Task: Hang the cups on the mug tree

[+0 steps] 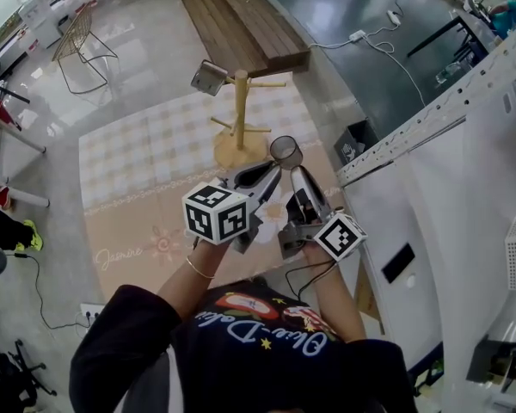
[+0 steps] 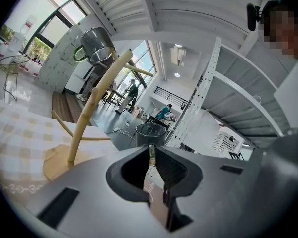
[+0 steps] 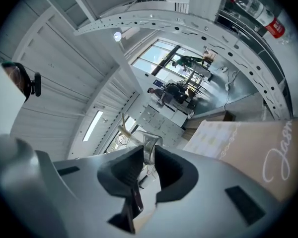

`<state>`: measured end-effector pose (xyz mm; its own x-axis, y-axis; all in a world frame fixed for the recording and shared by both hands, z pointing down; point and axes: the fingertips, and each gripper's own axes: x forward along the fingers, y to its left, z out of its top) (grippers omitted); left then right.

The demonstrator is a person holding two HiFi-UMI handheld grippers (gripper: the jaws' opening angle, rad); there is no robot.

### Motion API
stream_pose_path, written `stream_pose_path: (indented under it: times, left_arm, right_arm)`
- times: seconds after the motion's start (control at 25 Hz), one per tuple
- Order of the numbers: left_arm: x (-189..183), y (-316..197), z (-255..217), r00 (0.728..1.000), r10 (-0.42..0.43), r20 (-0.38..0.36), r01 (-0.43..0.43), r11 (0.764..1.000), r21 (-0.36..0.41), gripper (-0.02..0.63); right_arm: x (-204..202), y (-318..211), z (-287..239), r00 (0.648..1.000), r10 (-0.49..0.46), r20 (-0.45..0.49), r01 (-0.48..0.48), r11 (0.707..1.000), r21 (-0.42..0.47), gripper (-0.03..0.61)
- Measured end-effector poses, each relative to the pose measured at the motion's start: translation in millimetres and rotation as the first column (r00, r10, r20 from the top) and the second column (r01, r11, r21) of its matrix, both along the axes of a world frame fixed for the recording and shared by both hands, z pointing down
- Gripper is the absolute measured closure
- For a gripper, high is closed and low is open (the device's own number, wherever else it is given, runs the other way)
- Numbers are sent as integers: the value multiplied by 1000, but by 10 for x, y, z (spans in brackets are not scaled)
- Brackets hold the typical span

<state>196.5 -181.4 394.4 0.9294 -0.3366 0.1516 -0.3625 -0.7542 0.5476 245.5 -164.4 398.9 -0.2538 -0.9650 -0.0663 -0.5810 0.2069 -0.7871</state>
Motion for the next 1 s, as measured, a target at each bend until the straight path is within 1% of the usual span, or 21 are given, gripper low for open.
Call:
stream_pose_path:
  times: [0.08, 0.24, 0.56, 0.64, 0.76, 0.88, 1.0]
  left_arm:
    - [1, -16, 21, 1000, 4, -5, -4, 1000, -13, 568]
    - [-21, -48, 74, 1000, 4, -9, -4, 1000, -29, 568]
    - [-33, -110, 160, 1000, 18, -11, -19, 998, -54, 568]
    - [-26, -131, 181, 1000, 24, -13, -25, 998, -61, 568]
    - [-9, -154, 219, 999, 34, -15, -35, 997, -71, 568]
    - [3, -169, 263, 999, 48, -18, -49, 996, -78, 568]
    - [26, -195, 323, 998, 53, -22, -55, 995, -88, 568]
  right_arm:
    - [8, -16, 20, 999, 5, 41, -5, 1000, 0, 500]
    - [-26, -55, 50, 996, -1, 94, 0, 1000, 8, 502]
    - [-25, -111, 156, 991, 26, 130, -24, 1000, -19, 503]
    - [-14, -125, 190, 991, 36, 127, -32, 999, -33, 503]
    - [4, -141, 228, 994, 46, 94, -41, 997, -58, 503]
    - [4, -162, 249, 994, 50, 98, -45, 997, -56, 503]
    - [21, -190, 290, 995, 55, 83, -50, 997, -64, 502]
